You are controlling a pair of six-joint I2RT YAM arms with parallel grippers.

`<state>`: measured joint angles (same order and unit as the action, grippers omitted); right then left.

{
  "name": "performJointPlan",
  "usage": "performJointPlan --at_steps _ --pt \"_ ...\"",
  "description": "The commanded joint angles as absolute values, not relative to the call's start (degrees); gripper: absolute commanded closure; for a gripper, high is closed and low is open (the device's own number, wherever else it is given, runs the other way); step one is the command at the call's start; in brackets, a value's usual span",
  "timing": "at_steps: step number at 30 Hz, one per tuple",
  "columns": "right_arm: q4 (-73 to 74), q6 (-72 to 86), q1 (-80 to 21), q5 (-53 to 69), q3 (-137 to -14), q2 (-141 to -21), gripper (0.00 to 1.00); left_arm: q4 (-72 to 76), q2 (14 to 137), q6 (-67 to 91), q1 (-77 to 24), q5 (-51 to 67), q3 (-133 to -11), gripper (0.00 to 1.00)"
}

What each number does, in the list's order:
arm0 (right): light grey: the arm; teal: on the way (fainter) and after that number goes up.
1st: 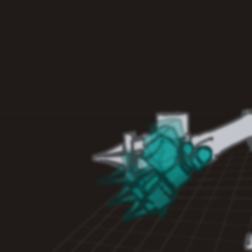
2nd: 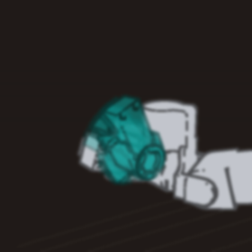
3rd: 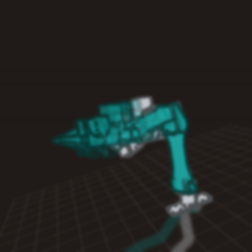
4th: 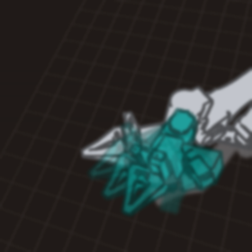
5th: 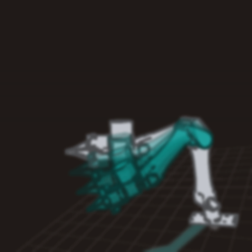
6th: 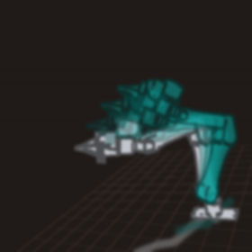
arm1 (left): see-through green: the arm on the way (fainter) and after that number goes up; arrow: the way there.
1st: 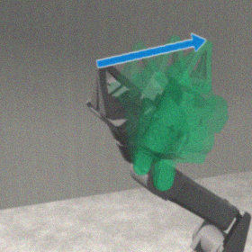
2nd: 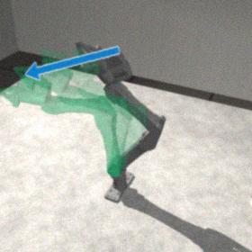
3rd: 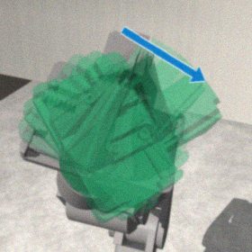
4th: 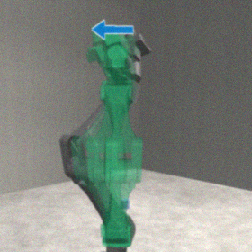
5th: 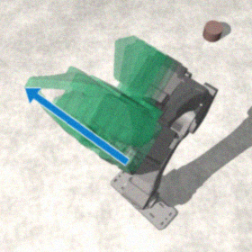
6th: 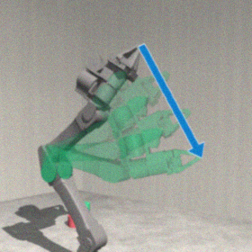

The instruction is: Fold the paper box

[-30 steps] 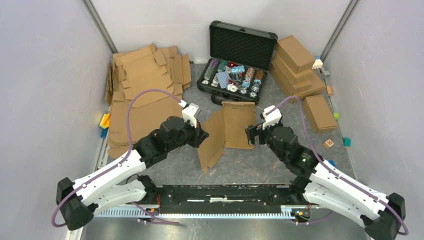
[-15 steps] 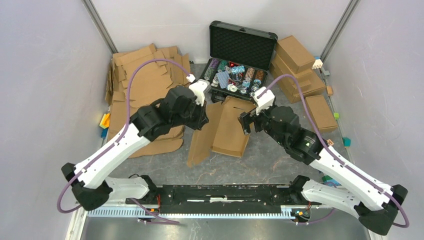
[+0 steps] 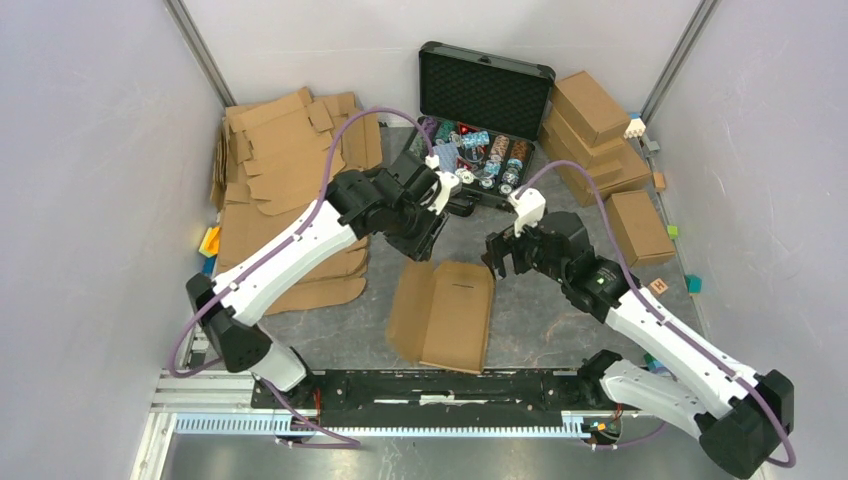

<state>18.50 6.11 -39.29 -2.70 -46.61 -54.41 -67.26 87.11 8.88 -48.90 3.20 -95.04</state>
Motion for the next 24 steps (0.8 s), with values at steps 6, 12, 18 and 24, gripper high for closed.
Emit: performJointPlan --at_steps 6,12,18,24 --pt "11.0 7.0 -32.0 11.2 -38.7 -58.5 0.02 -61.6 80.4 10.4 -49.0 -6.7 -95.2 0.27" --pt "10.2 3.1 -32.1 6.0 -40.2 -64.6 0.03 -54.4 68.6 21.3 -49.0 -6.3 -79.8 0.20" --pt "8.8 -2.0 -32.1 11.3 -44.0 -71.4 0.13 -45.9 54.1 31.3 -49.0 -4.6 -59.5 0.24" --pt "5.6 -2.4 -32.2 14.4 -46.6 -78.4 0.14 -51.1 44.9 35.4 -49.0 -5.0 -57.2 0.24"
